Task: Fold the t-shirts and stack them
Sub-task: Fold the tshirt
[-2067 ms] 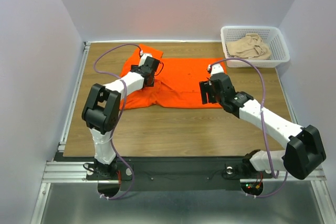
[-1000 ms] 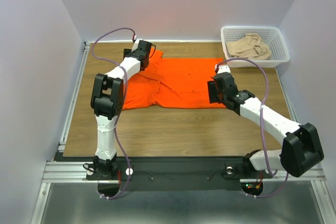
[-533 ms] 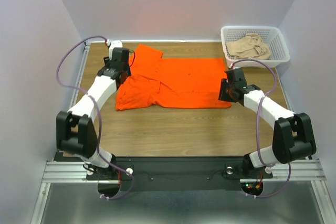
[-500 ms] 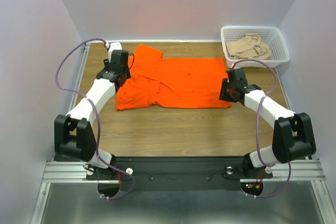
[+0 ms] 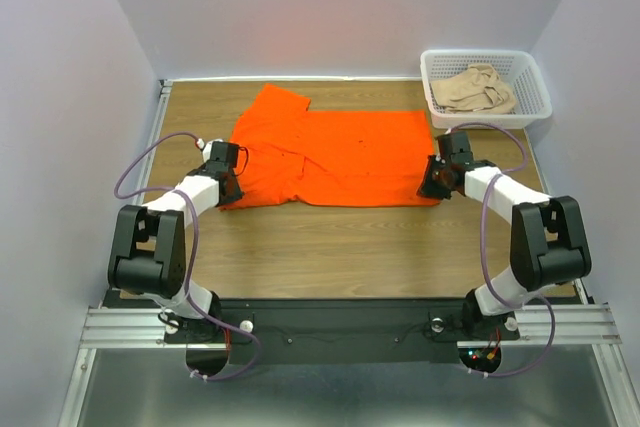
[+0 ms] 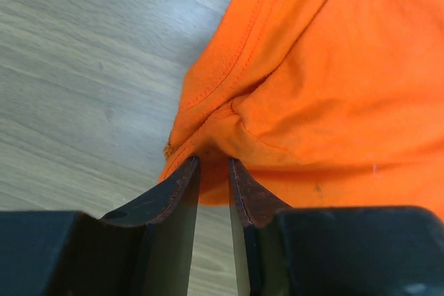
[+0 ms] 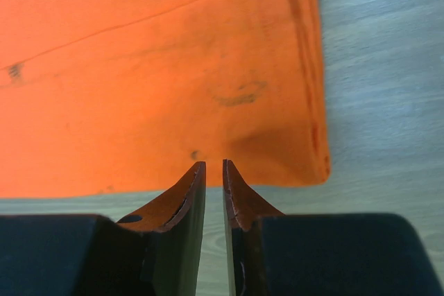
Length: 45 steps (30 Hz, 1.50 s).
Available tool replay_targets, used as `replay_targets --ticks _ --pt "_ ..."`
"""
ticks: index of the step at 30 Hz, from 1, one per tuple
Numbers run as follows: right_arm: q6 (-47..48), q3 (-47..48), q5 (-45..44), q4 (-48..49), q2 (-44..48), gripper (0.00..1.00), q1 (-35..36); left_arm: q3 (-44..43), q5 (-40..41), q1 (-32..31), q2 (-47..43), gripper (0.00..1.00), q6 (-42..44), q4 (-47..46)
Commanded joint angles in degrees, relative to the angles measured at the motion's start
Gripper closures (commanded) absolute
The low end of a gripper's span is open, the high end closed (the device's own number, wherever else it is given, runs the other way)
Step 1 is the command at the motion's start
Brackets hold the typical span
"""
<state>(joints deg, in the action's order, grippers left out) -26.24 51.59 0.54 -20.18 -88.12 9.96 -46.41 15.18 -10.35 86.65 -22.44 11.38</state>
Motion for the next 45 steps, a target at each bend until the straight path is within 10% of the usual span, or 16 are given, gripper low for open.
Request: replay_targets --ticks 1,17,30,45 --pt "-3.28 -1.75 0.87 5.23 -1.88 0.81 -3.35 -0.78 1.69 1.21 1.41 0.67 0.11 -3.02" --pt "-7.52 -11.43 1.92 6.39 0.75 0.80 -16.72 1.15 3.10 3.41 0.72 0.85 -0.42 1.10" --pt "-1.01 -1.50 7.99 -1.17 8.75 0.63 -16.11 -3.33 0.38 3.23 -14.13 0.38 -2.17 4.62" --pt "1.27 6.15 2.72 -1.79 -3.64 0.62 -6.62 -12.91 -5.34 -0.37 3.94 0.45 0.11 -0.04"
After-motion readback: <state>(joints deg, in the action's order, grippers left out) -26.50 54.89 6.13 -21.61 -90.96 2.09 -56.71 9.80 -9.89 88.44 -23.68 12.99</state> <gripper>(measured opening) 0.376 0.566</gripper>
